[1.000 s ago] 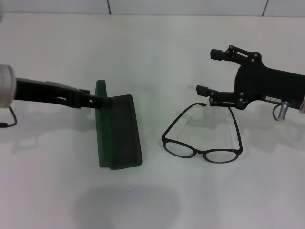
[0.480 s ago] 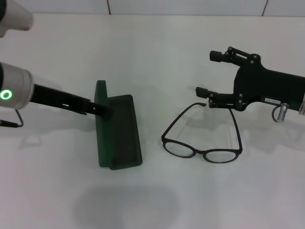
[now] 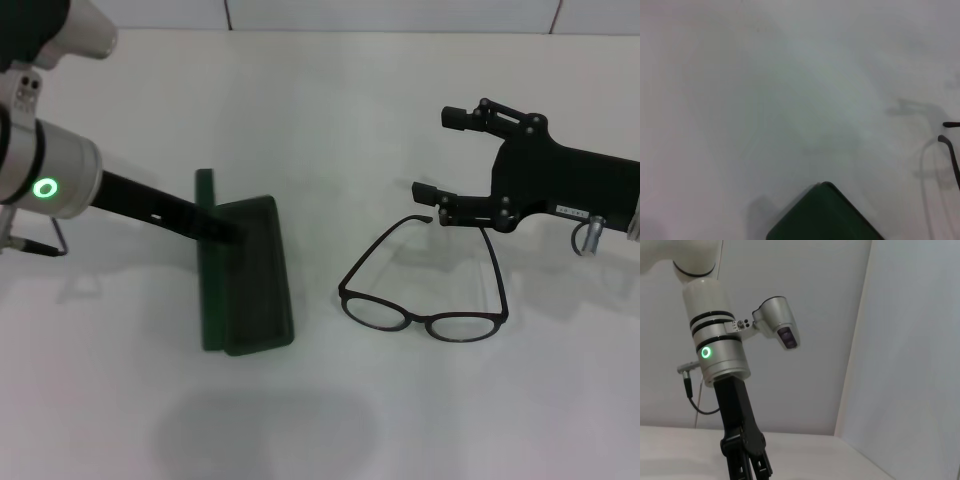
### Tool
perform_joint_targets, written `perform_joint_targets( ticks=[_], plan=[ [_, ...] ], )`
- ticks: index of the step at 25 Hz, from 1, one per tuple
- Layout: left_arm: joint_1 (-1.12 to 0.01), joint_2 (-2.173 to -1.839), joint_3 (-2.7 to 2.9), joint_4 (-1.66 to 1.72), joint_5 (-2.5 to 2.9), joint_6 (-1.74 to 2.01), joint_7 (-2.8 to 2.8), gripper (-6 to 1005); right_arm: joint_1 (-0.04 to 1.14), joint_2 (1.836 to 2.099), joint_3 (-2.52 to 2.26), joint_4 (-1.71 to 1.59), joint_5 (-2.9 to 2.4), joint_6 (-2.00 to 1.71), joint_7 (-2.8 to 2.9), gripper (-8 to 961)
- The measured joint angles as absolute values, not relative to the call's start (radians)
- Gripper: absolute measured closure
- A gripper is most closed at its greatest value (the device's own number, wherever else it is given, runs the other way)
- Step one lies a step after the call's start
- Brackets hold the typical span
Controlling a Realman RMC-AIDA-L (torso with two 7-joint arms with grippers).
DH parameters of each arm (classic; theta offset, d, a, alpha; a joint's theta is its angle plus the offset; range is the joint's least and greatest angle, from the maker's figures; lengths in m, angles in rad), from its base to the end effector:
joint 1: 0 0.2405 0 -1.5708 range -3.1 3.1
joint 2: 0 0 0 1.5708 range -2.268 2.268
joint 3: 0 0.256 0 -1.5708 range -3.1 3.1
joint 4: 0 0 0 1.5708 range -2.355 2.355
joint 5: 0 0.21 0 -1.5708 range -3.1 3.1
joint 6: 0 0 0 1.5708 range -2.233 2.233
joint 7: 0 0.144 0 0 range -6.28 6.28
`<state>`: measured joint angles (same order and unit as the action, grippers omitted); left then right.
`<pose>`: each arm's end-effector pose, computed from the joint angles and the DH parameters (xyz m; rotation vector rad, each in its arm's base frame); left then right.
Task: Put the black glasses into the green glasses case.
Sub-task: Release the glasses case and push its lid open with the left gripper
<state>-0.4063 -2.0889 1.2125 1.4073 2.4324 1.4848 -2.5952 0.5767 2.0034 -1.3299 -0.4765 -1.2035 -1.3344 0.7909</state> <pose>-0.2237 0.3375 0.0280 -2.4225 -1.2668 0.1053 0.2108 0.3555 -0.0293 -2.5897 -0.0773 0.8480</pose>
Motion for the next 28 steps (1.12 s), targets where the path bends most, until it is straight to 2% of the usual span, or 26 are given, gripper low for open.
perform_joint_targets(
  ticks=[3,9,19,28],
  plan=[
    [-0.409,-2.083,1.187,1.412,2.403,1.492,-2.586,133,0.577,2.003,-1.326,-0.477,-1.21,-1.334,0.784,82],
    [-0.414,-2.063,1.092,1.404,2.346,1.522,-2.574,256,0.575,2.003,-1.325,-0.474,-1.212,-1.334,0.78,82],
    [-0.433,-2.084,1.126,1.383,2.367,1.547,-2.584,259,0.577,2.002,-1.331,-0.477,-1.212,-1.335,0.779,82],
    [-0.47,-2.088,1.127,1.309,2.449,1.54,-2.607,262,0.579,1.999,-1.332,-0.477,-1.212,-1.341,0.779,82]
  ],
)
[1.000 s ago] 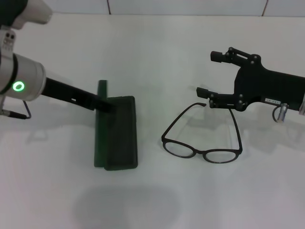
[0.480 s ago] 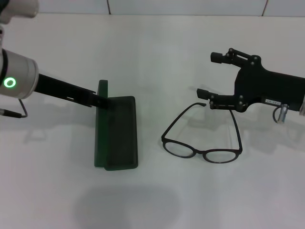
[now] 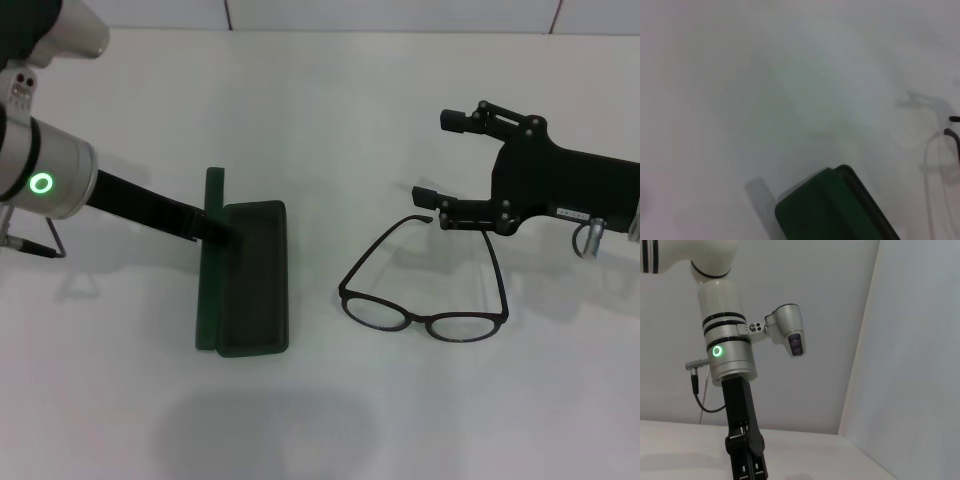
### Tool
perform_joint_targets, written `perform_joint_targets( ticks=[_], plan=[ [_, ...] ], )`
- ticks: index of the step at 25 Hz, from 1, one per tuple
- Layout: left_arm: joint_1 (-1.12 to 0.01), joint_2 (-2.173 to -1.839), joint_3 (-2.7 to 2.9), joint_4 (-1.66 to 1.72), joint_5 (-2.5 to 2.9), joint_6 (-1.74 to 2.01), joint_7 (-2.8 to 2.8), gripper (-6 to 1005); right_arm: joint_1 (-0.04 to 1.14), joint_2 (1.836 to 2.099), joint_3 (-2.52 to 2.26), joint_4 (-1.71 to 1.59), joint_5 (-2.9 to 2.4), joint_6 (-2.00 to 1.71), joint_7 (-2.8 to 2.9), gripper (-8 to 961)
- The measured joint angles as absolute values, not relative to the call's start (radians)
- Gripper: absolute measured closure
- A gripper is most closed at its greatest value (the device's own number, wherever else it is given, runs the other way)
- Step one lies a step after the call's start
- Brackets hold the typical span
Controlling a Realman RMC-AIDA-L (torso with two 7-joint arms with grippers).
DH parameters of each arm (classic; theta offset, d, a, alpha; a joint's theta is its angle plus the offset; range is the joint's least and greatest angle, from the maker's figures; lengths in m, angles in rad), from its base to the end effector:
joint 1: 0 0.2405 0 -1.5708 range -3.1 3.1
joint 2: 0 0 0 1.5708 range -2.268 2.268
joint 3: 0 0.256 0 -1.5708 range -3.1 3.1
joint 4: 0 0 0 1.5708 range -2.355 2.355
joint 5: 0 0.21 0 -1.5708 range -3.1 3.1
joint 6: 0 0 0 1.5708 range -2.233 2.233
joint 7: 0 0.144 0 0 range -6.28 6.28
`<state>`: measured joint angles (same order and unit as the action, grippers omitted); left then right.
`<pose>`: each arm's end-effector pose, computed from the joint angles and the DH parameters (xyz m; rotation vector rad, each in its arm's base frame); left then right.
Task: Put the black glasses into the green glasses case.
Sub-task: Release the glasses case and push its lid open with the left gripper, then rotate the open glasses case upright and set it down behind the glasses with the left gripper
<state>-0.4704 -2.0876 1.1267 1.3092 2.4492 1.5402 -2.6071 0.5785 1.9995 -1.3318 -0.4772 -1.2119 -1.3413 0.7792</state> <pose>-0.2306 0.3423 0.0283 -2.4121 -1.3962 0.1142 0.2109 0.3550 -0.0287 -2.5980 -0.1052 0.8392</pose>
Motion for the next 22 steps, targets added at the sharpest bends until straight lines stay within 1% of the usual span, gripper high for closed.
perform_joint_targets(
  ticks=[6,11,16,20,22],
  plan=[
    [-0.477,-2.088,1.113,1.313,2.457,1.536,-2.621,264,0.575,1.999,-1.33,-0.477,-1.212,-1.339,0.771,82],
    [-0.49,-2.085,1.099,1.305,2.459,1.533,-2.62,441,0.575,1.997,-1.331,-0.477,-1.241,-1.356,0.768,82],
    [-0.499,-2.081,1.105,1.305,2.462,1.524,-2.593,649,0.581,1.995,-1.329,-0.479,-1.327,-1.419,0.766,82],
    [-0.51,-2.077,1.1,1.304,2.464,1.519,-2.57,696,0.58,1.995,-1.332,-0.485,-1.359,-1.451,0.755,82],
    [-0.524,-2.068,1.1,1.303,2.467,1.514,-2.565,719,0.578,1.995,-1.333,-0.49,-1.383,-1.477,0.75,82]
  ],
)
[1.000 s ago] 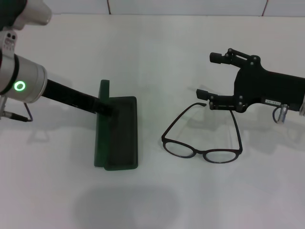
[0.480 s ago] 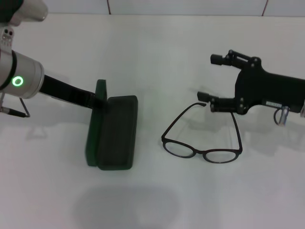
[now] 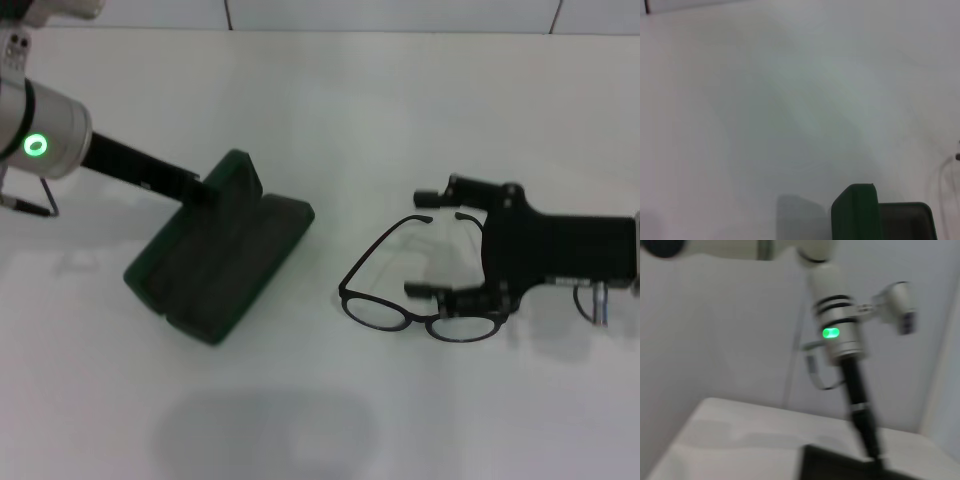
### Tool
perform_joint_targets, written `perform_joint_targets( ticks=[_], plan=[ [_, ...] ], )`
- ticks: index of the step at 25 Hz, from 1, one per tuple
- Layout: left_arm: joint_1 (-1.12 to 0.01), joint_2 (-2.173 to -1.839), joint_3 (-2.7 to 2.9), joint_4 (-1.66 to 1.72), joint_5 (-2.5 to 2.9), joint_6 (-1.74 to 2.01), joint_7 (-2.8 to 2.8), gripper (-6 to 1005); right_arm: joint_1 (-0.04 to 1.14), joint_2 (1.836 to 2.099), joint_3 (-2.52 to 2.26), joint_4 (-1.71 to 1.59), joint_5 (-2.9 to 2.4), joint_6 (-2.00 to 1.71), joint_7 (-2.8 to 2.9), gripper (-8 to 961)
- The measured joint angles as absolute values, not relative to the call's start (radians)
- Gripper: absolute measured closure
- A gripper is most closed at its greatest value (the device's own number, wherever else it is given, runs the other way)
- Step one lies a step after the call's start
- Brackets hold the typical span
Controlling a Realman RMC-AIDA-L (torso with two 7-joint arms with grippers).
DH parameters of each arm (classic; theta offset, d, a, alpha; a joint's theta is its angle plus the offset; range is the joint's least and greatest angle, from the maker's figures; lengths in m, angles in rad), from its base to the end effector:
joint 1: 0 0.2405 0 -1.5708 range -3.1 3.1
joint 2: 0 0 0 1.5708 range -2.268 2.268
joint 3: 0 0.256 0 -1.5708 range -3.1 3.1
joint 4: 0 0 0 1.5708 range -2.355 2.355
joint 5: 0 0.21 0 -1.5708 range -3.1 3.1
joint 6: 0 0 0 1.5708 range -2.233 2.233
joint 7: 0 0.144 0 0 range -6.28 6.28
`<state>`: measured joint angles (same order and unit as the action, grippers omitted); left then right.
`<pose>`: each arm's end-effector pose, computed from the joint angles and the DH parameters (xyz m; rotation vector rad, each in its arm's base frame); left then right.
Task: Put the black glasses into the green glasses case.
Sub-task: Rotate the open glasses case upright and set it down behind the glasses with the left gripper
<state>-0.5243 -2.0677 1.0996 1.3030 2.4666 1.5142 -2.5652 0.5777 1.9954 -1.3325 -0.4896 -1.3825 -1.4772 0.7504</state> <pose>-0.2209 0.3608 0.0411 -2.4140 -1.2764 0.1061 0.2131 0.3280 -0.0380 -2.7832 -0.2939 0.8185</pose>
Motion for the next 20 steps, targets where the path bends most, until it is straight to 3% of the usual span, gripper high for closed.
perform_joint_targets(
  ticks=[6,13,20],
  plan=[
    [-0.596,-2.044,1.102,1.3,2.47,1.435,-2.414,779,0.575,2.008,-1.334,-0.491,-1.437,-1.527,0.717,82],
    [-0.798,-2.083,1.142,1.128,2.466,1.268,-1.966,784,0.576,2.026,-1.379,-0.478,-1.455,-1.518,0.715,82],
    [-0.974,-2.088,1.257,0.895,2.443,1.184,-1.794,787,0.577,2.028,-1.399,-0.465,-1.433,-1.503,0.714,82]
  ],
)
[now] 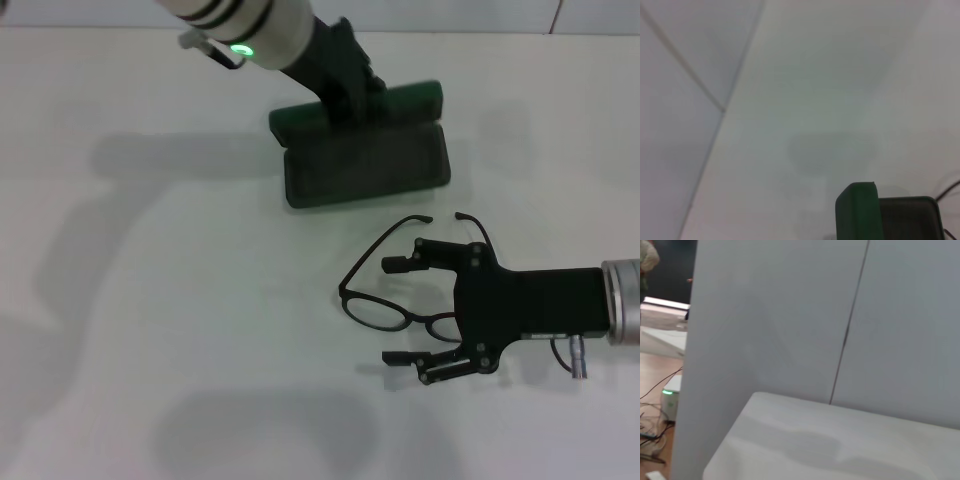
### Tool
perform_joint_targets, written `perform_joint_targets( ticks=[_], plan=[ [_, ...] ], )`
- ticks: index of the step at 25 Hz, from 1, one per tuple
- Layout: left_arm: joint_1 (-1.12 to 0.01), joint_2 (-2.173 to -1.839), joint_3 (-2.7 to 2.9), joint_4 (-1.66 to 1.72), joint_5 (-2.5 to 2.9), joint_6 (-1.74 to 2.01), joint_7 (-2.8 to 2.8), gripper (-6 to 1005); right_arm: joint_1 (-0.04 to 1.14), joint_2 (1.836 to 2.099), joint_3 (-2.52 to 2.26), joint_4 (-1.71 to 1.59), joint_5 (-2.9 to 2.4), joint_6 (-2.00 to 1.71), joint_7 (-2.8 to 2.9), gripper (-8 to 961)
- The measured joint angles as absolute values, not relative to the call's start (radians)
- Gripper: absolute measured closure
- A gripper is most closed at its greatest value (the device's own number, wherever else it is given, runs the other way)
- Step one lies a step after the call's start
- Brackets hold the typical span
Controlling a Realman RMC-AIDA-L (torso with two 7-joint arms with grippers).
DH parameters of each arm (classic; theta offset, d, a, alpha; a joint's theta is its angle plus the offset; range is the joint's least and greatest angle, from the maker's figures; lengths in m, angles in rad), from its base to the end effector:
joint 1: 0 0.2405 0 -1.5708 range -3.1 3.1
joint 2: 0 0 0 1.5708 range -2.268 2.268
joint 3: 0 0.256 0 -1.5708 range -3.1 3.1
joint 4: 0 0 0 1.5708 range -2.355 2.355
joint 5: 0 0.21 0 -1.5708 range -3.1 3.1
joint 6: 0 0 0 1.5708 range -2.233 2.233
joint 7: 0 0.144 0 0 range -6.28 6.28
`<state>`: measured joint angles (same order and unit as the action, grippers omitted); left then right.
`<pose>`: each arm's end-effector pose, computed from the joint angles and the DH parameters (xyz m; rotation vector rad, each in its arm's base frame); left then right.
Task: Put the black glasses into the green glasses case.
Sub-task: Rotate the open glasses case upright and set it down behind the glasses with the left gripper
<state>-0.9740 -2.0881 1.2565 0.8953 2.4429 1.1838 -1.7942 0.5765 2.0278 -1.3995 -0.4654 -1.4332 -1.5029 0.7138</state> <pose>-0.1003 0.4358 -0.0399 -2.7838 0.1263 0.2831 0.2135 0.3044 -0.0633 -2.8999 -0.3605 0.8154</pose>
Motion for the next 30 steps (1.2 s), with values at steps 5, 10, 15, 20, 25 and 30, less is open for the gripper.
perform_joint_targets(
  ticks=[5,10,15,20,25,30],
  plan=[
    [-1.051,-2.088,1.278,0.787,2.447,1.147,-1.745,788,0.565,2.028,-1.399,-0.464,-1.411,-1.495,0.705,82],
    [-1.045,-2.09,1.299,0.784,2.454,1.082,-1.752,789,0.567,2.028,-1.401,-0.453,-1.41,-1.484,0.693,82],
    [-1.046,-2.092,1.353,0.784,2.473,1.085,-1.778,789,0.572,2.028,-1.402,-0.451,-1.409,-1.472,0.692,82],
    [-1.034,-2.092,1.396,0.812,2.432,1.086,-1.804,763,0.572,2.028,-1.4,-0.449,-1.404,-1.46,0.694,82],
    [-0.892,-2.088,1.305,0.917,2.134,1.1,-1.637,606,0.569,2.028,-1.4,-0.449,-1.371,-1.458,0.693,82],
    [-0.693,-2.089,1.254,0.941,1.682,1.133,-1.355,574,0.574,2.028,-1.399,-0.449,-1.359,-1.458,0.693,82]
  ],
)
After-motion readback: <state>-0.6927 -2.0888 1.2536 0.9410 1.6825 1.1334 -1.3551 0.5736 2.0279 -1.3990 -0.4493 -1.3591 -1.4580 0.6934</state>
